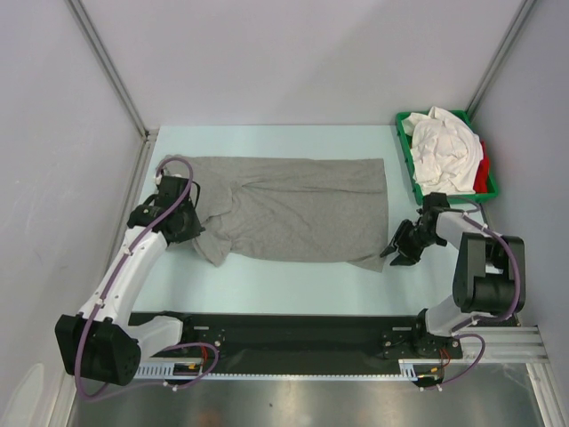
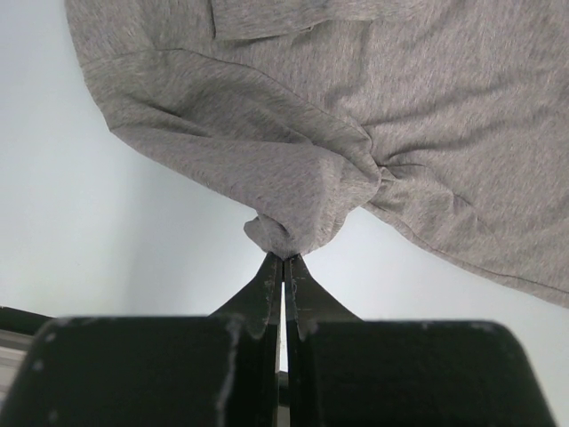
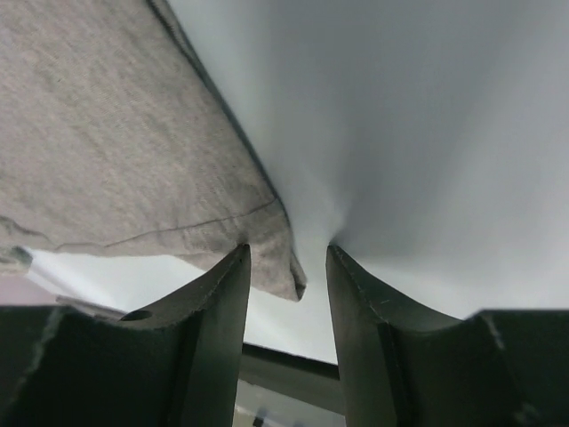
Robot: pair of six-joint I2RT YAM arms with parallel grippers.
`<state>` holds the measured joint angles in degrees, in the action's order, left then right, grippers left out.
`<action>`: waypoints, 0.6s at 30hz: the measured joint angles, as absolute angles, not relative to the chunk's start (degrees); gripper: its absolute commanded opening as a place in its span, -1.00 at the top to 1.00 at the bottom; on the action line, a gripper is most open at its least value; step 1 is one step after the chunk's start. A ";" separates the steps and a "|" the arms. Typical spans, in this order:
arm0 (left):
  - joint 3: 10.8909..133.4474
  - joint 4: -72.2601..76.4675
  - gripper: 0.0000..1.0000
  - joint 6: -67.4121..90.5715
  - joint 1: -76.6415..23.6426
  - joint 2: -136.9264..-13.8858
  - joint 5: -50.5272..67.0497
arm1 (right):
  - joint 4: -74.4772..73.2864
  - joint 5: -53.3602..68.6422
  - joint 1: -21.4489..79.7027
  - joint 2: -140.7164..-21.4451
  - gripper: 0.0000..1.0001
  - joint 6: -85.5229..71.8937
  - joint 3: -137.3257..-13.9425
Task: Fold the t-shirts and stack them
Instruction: Fold the tshirt
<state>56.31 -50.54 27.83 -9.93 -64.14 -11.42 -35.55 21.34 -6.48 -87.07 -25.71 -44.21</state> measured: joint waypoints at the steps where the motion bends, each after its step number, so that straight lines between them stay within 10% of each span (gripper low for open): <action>1: 56.34 -50.57 0.99 27.88 -9.93 -64.14 -11.46 | -35.53 21.10 -6.50 -88.03 0.09 -25.12 -44.60; 18: 62.52 -54.41 0.99 28.51 -8.21 -63.16 -19.05 | -35.86 21.17 -6.50 -95.44 0.17 -22.04 -52.34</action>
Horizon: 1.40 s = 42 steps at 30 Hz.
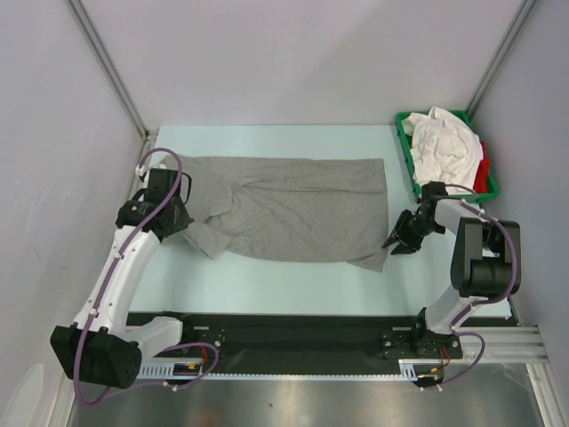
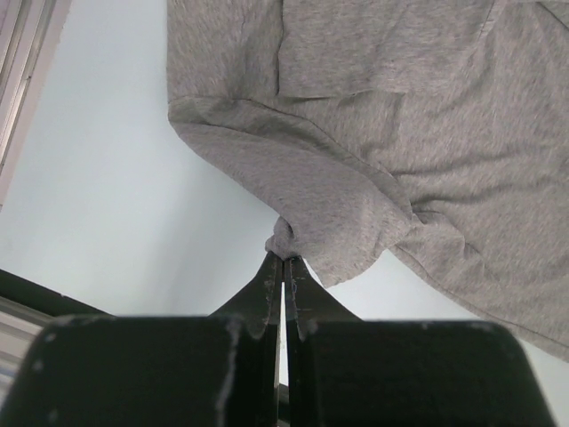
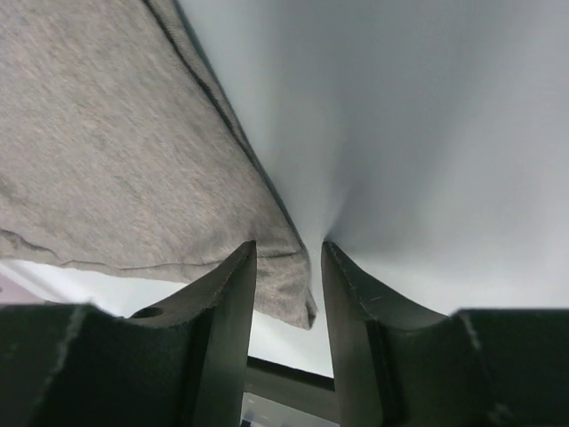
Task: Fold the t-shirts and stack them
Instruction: Fold the tshirt
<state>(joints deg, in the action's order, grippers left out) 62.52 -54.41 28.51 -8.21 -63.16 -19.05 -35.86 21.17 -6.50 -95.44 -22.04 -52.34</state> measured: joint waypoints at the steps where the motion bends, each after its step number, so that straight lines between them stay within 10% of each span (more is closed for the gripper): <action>1: 62.61 -54.39 0.99 28.53 -8.21 -63.07 -19.16 | -36.21 20.58 -6.50 -95.22 0.14 -22.28 -52.40; 12: 62.61 -54.50 0.99 28.53 -8.16 -63.02 -18.20 | -39.11 14.83 -5.30 -83.53 -0.03 -35.88 -52.01; 42: 62.61 -54.11 0.99 28.40 -8.16 -64.53 -16.32 | -31.33 13.98 -0.45 -88.88 0.82 -46.37 -45.76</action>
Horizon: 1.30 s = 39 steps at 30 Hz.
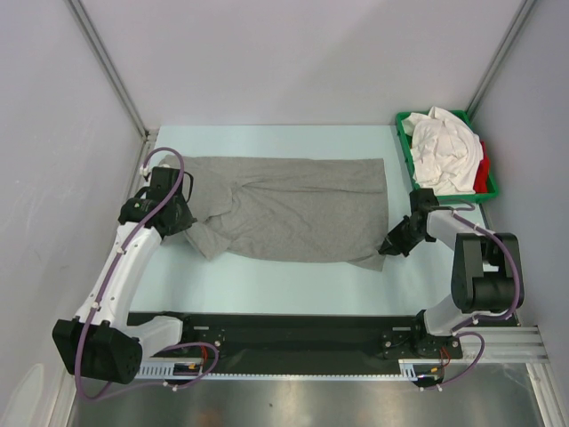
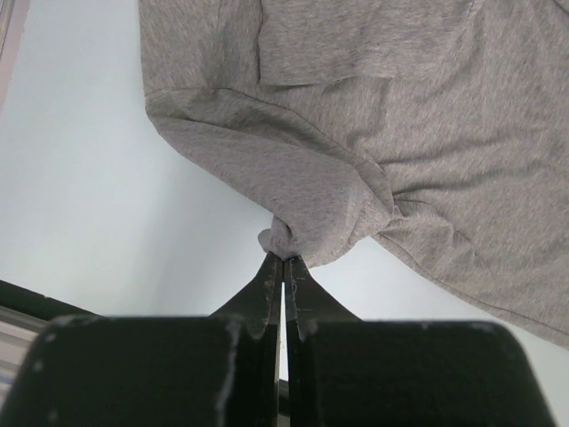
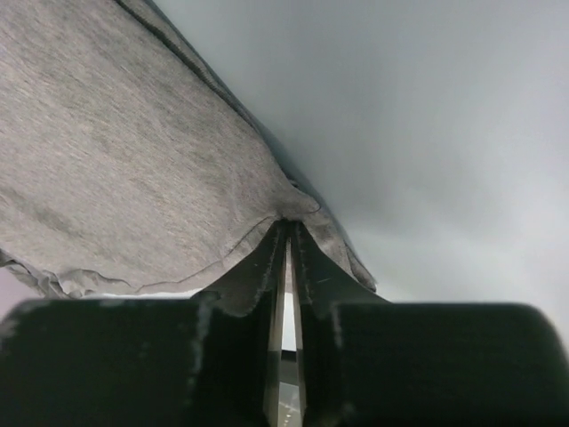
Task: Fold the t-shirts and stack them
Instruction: Fold the tshirt
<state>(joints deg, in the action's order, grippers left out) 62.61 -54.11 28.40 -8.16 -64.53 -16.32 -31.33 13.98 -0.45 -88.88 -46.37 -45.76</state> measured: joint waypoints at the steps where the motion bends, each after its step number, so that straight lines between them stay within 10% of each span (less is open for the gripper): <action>1: 62.61 -54.11 0.99 28.40 -8.16 -64.55 -16.32 | -31.44 13.96 -0.45 -88.88 0.90 -46.28 -45.80; 20: 62.61 -54.08 0.99 28.32 -8.10 -64.71 -16.58 | -44.01 12.45 2.33 -83.26 1.00 -40.88 -56.77; 28: 62.61 -53.76 0.99 28.32 -8.08 -64.86 -16.56 | -44.05 14.22 0.86 -82.72 0.20 -37.41 -53.47; 39: 62.61 -53.28 0.99 28.29 -8.08 -64.99 -16.34 | -39.55 15.33 2.20 -90.59 0.22 -33.76 -52.27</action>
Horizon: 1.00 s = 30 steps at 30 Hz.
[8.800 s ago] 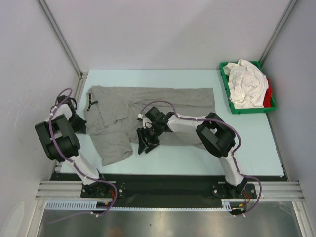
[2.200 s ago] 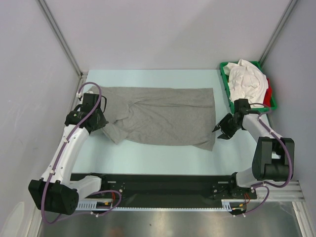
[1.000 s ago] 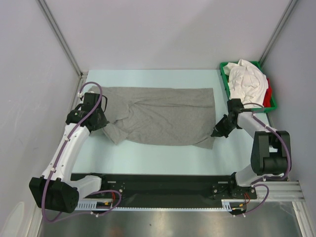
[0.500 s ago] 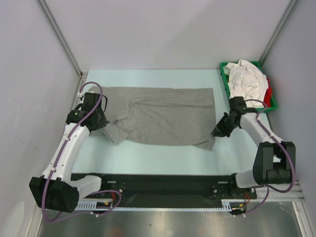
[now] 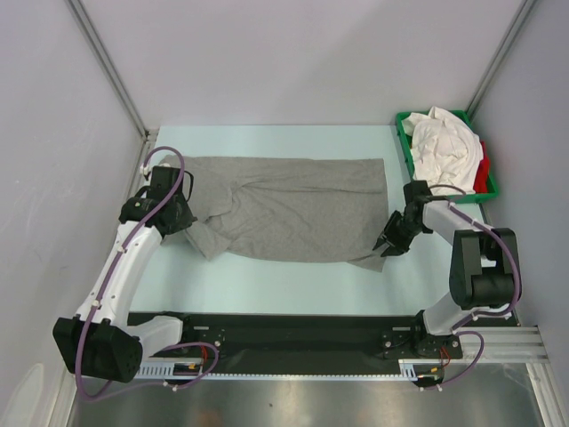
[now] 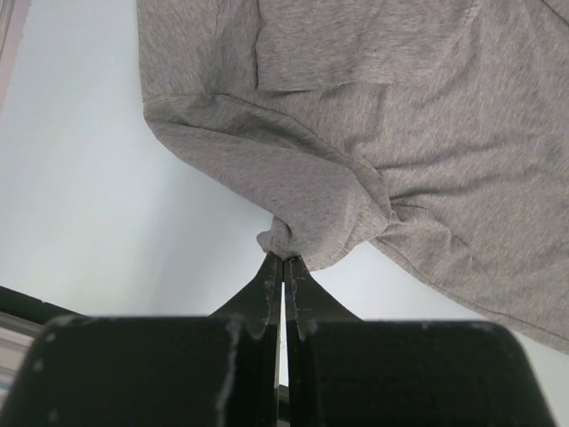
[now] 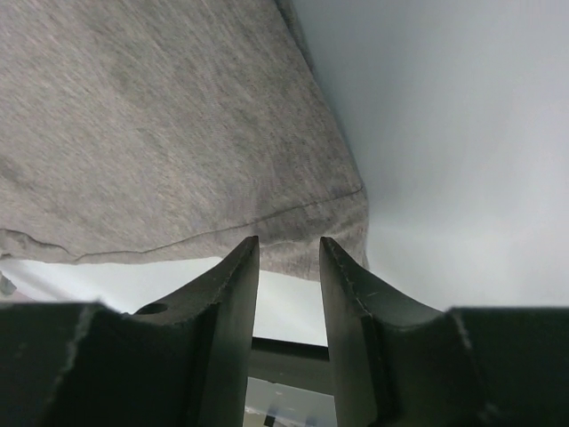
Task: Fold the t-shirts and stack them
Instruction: Fold the tshirt
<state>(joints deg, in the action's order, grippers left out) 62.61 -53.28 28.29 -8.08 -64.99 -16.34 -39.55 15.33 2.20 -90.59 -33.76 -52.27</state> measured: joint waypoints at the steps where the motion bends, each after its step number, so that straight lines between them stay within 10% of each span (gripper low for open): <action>1: 62.61 -53.28 1.00 28.32 -8.08 -64.99 -16.34 | -39.33 15.33 2.26 -90.59 0.30 -33.74 -51.94; 10: 62.61 -53.28 1.00 28.32 -7.75 -64.99 -16.32 | -38.11 15.18 2.42 -92.36 0.96 -32.27 -50.92; 30: 62.61 -53.23 0.99 28.34 -7.31 -64.99 -16.29 | -50.54 11.84 5.58 -91.57 1.00 -27.88 -66.48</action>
